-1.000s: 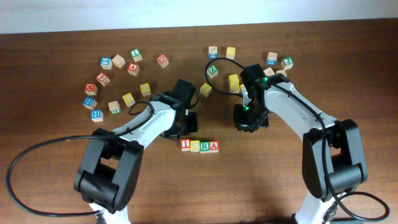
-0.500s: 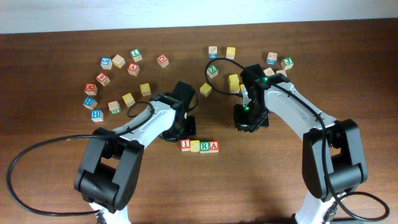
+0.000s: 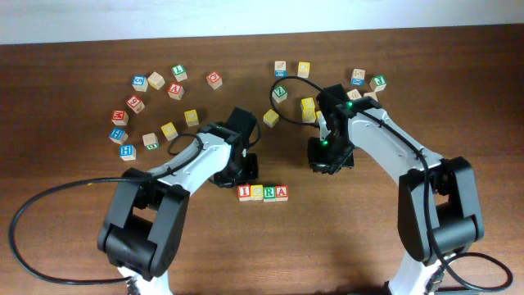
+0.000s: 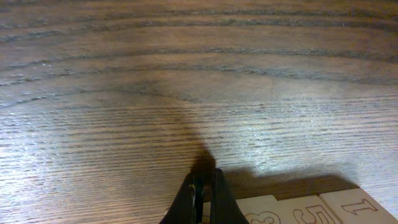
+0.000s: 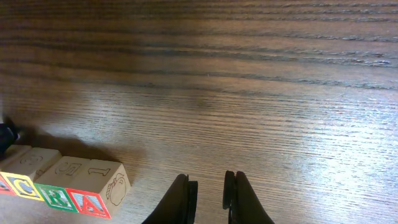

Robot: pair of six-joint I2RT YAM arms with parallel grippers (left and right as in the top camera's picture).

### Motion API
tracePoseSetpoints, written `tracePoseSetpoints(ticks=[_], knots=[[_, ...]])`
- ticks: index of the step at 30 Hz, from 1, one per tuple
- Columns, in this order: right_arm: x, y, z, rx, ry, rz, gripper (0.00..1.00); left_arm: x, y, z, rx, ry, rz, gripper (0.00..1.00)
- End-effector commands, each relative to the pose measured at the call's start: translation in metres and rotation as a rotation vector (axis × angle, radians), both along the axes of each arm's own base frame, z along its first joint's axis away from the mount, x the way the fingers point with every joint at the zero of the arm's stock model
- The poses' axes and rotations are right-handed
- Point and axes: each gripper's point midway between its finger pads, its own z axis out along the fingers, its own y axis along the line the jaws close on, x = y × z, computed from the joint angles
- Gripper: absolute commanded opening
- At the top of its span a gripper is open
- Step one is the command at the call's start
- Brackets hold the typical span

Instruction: Spell out ICRA

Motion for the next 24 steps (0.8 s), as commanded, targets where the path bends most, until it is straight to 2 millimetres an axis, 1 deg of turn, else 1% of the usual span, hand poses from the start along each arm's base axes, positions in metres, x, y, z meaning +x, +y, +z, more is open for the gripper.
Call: tracePoseSetpoints(ticks=[1,9,13,14,15,17,20,24], knots=[[0.004,-0.002,0.001,-0.013,-0.014,0.002,0.11,-0.003,-0.004,-0.003,-0.015,0.019,-0.015,0.00],[0.004,-0.002,0.001,-0.013,-0.014,0.002,0.11,-0.003,-0.004,-0.003,-0.015,0.018,-0.015,0.00],[0.004,-0.002,0.001,-0.013,-0.014,0.002,0.11,0.010,-0.002,-0.002,-0.014,-0.029,-0.006,0.00],[0.004,-0.002,0.001,-0.013,-0.014,0.002,0.11,0.018,-0.003,0.000,-0.029,-0.053,0.002,0.00],[0.004,-0.002,0.001,-0.013,-0.014,0.002,0.11,0.019,-0.006,0.001,-0.047,-0.056,0.003,0.00],[0.004,-0.002,0.001,-0.013,-0.014,0.002,0.11,0.017,-0.011,0.002,-0.065,-0.050,-0.005,0.00],[0.004,-0.002,0.001,-0.013,-0.014,0.002,0.11,0.008,-0.024,0.001,-0.064,-0.046,-0.046,0.00],[0.004,-0.002,0.001,-0.013,-0.014,0.002,0.11,0.005,-0.029,0.001,-0.064,-0.045,-0.061,0.00]])
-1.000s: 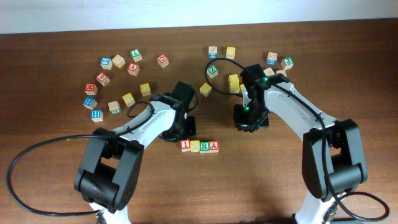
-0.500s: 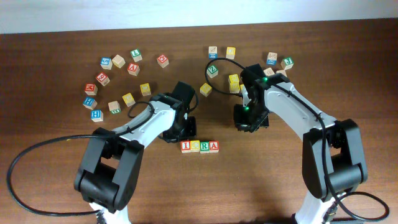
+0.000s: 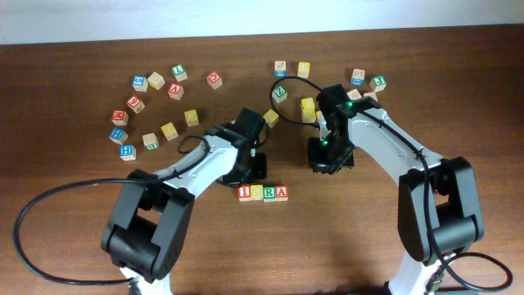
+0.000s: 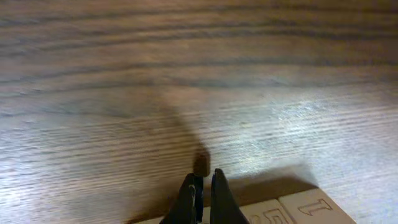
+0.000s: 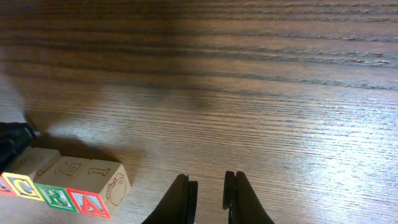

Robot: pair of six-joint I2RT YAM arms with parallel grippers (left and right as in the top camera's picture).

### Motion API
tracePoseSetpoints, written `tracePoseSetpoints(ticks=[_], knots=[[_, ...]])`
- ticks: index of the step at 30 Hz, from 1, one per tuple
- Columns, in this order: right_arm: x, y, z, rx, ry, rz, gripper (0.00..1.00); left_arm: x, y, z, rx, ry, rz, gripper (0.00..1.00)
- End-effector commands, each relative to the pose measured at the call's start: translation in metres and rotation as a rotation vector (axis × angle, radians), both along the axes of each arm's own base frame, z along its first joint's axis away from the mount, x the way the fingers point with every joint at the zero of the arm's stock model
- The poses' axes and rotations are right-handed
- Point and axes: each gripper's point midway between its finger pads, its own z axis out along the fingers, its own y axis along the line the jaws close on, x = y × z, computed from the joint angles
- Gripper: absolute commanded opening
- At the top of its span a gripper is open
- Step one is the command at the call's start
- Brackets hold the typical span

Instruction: Spell out ICRA

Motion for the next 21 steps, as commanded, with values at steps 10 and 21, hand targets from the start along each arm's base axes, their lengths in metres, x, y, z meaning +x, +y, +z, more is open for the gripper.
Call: tracePoseSetpoints(ticks=[10,21], knots=[[0.0037,-0.0020,0.0008,-0.013,-0.014,0.002,0.11,-0.0054,-0.0014,-0.0021,0.001,0.028,-0.018,0.00],[0.0036,-0.0016,0.0010,-0.012,-0.014,0.002,0.04,0.0014,-0.0034,0.0011,-0.008,0.006,-0.015,0.00]])
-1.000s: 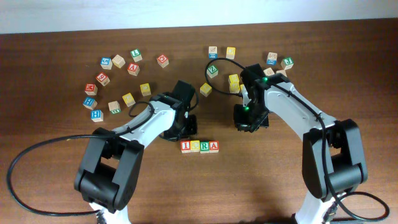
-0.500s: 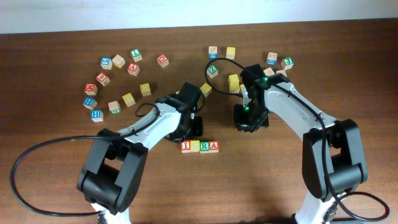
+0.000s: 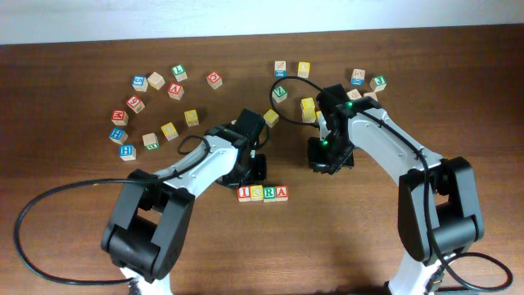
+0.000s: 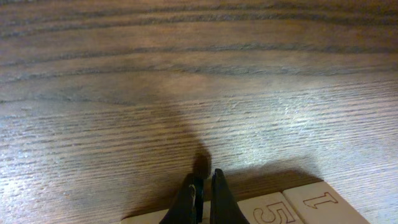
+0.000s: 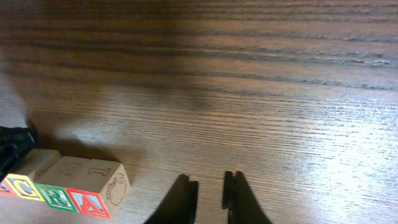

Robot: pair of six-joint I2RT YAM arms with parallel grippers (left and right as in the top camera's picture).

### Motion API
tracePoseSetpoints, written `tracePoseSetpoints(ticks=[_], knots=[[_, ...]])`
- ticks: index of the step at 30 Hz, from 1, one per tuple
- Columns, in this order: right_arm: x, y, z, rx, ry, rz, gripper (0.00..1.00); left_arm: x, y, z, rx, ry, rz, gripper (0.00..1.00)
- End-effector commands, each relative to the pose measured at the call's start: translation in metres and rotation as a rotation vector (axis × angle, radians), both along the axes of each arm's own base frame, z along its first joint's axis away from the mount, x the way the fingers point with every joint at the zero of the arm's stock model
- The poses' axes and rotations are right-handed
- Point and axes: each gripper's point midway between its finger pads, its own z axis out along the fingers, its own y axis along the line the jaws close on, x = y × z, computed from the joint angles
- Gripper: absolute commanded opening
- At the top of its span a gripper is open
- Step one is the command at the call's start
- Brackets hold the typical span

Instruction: Spell out ICRA

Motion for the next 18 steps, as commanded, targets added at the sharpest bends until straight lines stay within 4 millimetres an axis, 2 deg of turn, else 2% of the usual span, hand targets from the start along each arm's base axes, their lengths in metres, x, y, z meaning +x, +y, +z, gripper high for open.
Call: tracePoseSetpoints(ticks=[1,6,8,9,10,12,14,17,18], knots=[[0.003,-0.001,0.002,-0.007,-0.010,0.000,0.04,0.011,-0.003,0.005,-0.012,-0.021,-0.005,0.00],[-0.012,0.005,0.031,0.015,0.027,0.008,0.04,0.050,0.025,0.041,0.018,-0.064,0.088,0.00],[-0.045,0.016,0.041,0.001,0.116,0.063,0.04,0.063,0.054,0.047,0.023,-0.055,0.169,0.00],[-0.064,0.027,0.041,-0.018,0.160,0.117,0.04,0.065,0.072,0.046,0.032,-0.038,0.211,0.01],[-0.072,0.035,0.040,-0.025,0.169,0.143,0.04,0.067,0.084,0.045,0.037,-0.026,0.242,0.02],[-0.092,0.065,0.038,-0.052,0.170,0.186,0.04,0.067,0.114,0.044,0.049,0.007,0.314,0.04],[-0.105,0.090,0.036,-0.084,0.143,0.186,0.04,0.062,0.140,0.043,0.068,0.045,0.375,0.05],[-0.111,0.100,0.031,-0.211,0.064,0.110,0.04,0.055,0.186,0.042,0.106,0.093,0.485,0.04],[-0.111,0.105,0.030,-0.219,0.037,0.098,0.04,0.053,0.196,0.041,0.108,0.106,0.511,0.05]])
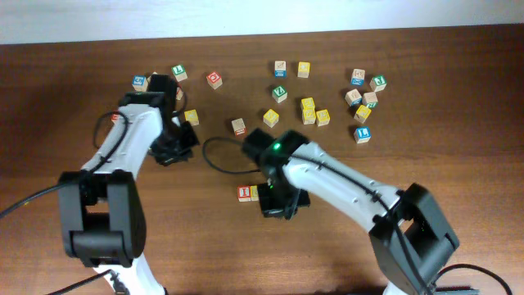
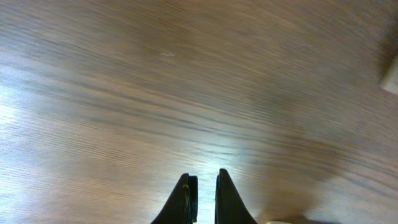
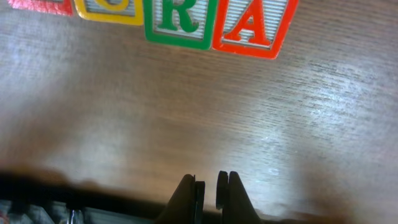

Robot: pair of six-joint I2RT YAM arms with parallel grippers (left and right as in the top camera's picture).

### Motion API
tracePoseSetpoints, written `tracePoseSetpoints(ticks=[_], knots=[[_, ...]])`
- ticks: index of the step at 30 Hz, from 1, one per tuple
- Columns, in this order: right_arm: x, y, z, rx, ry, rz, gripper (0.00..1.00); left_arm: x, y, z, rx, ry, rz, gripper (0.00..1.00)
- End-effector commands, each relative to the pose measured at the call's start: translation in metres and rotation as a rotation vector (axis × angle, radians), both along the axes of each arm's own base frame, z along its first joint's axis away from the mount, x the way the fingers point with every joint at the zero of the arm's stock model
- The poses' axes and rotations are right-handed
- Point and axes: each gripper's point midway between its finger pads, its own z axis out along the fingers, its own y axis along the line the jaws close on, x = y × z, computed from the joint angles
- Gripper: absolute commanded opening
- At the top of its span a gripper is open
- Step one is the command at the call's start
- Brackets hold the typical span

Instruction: Spell out ICRA

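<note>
The block row shows best in the right wrist view, along the top edge: a red-edged block point(image 3: 43, 5), a yellow-edged one point(image 3: 112, 9), green R point(image 3: 180, 17) and red A point(image 3: 252, 23). In the overhead view only the row's left end point(image 1: 245, 193) shows; my right gripper point(image 1: 278, 201) point(image 3: 206, 183) covers the remainder. Its fingers stand narrowly apart over bare wood, holding nothing. My left gripper point(image 1: 176, 145) point(image 2: 204, 182) is far off at the upper left, among loose blocks, fingers slightly apart and empty.
Loose letter blocks lie along the back: a blue one point(image 1: 140, 82), a green one point(image 1: 178, 71), a red one point(image 1: 214, 79), a tan one point(image 1: 238, 125), a yellow one point(image 1: 271, 118), and a cluster at the right point(image 1: 363, 113). A block corner point(image 2: 392, 81) shows by the left gripper.
The left gripper has gone from behind the row to the upper-left blocks, fingers a little wider. The right gripper has moved from right of the row to over it. Some loose blocks sit elsewhere.
At every earlier moment the four-block row lay at the table's middle. The left gripper, shut, stood just behind its left end, and the right gripper stood still, empty, to the right. Now the left arm is far from the row and the right arm over it.
</note>
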Motion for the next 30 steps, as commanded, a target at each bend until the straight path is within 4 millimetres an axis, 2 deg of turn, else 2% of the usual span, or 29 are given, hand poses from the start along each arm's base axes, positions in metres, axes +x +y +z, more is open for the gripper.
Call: tracePoseSetpoints(ticks=[1,4,6,9,14,17,24,30], knots=[[0.009,0.009,0.004,-0.061,-0.135,-0.106,0.04,-0.005,0.042,-0.002,0.024,0.037,0.095,0.04],[0.012,0.015,0.003,-0.039,-0.153,-0.104,0.04,-0.012,0.069,-0.002,0.021,0.062,0.170,0.05],[0.012,0.015,-0.004,-0.029,-0.154,-0.100,0.04,-0.013,0.076,-0.002,0.020,0.065,0.190,0.07],[0.008,0.019,-0.024,0.079,-0.086,-0.075,0.04,-0.014,0.076,-0.002,0.021,0.070,0.191,0.07],[0.010,0.009,-0.032,0.060,-0.092,-0.031,0.04,-0.014,0.076,-0.002,0.021,0.069,0.191,0.10],[0.011,0.009,-0.047,0.058,-0.093,-0.034,0.04,-0.014,0.076,-0.002,0.021,0.070,0.191,0.11],[0.014,0.011,-0.054,0.070,-0.099,-0.082,0.04,-0.014,0.076,-0.002,0.021,0.070,0.191,0.11],[0.014,0.022,-0.064,0.105,-0.137,-0.082,0.04,-0.014,0.076,-0.002,0.021,0.070,0.191,0.12]])
